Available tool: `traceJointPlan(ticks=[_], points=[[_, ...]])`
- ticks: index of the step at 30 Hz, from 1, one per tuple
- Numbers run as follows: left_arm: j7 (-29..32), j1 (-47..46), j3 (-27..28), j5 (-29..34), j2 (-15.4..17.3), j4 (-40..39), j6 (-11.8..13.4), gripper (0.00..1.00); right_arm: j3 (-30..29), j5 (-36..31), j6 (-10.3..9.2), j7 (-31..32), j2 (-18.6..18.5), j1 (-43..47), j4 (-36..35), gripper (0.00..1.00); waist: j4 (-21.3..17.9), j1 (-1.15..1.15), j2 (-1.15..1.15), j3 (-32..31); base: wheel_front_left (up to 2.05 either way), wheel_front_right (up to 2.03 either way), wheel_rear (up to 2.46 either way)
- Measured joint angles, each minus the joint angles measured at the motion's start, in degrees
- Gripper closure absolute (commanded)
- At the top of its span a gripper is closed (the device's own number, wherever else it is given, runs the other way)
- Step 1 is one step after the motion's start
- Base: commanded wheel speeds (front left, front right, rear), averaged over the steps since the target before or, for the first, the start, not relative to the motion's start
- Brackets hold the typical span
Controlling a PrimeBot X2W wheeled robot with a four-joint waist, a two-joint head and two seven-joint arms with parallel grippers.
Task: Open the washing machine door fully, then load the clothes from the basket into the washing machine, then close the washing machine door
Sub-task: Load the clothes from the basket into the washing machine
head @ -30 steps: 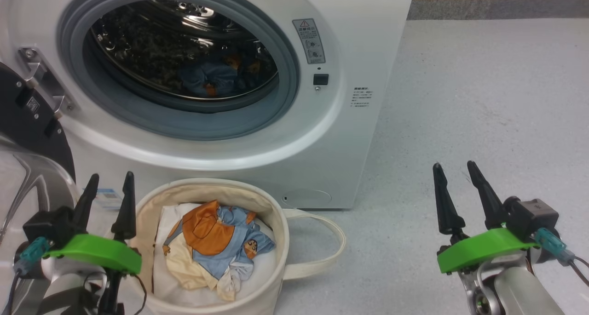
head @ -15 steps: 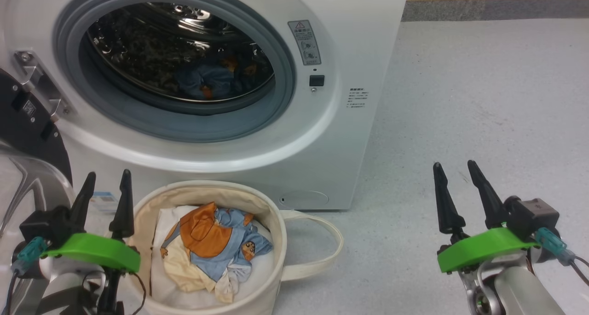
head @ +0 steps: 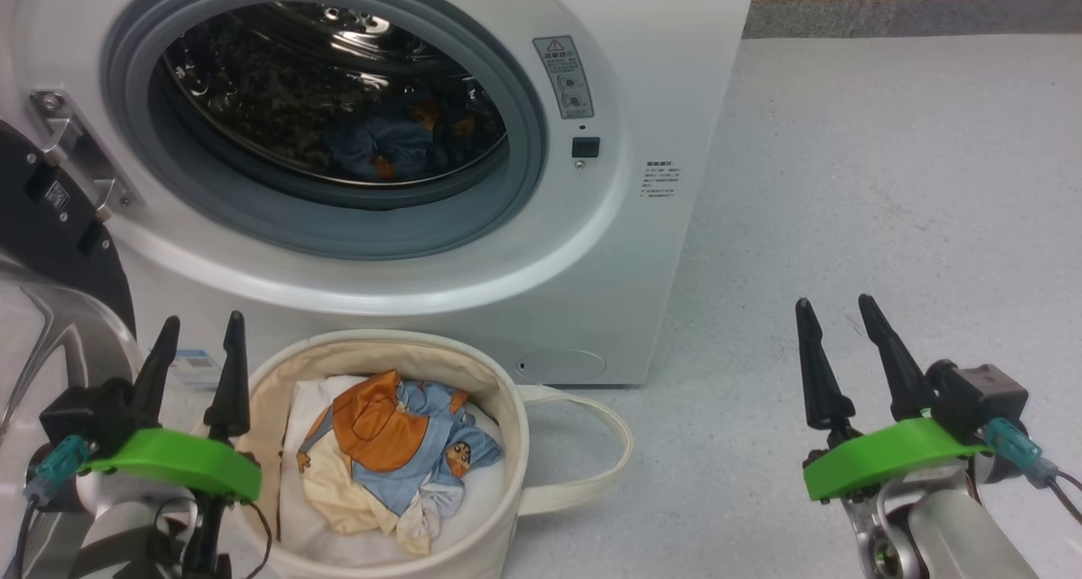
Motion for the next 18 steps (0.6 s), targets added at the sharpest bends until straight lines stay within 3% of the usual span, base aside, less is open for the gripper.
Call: traceJointPlan(ticks=[18], points=[[0.0, 0.0, 0.0, 0.0, -0.35, -0.05, 0.0, 0.0, 0.35, 0.0, 0.0, 0.0, 0.0, -0.05, 0.08, 0.0, -0.06, 0.0, 0.0, -0.1, 0.0, 0.0, 0.0]])
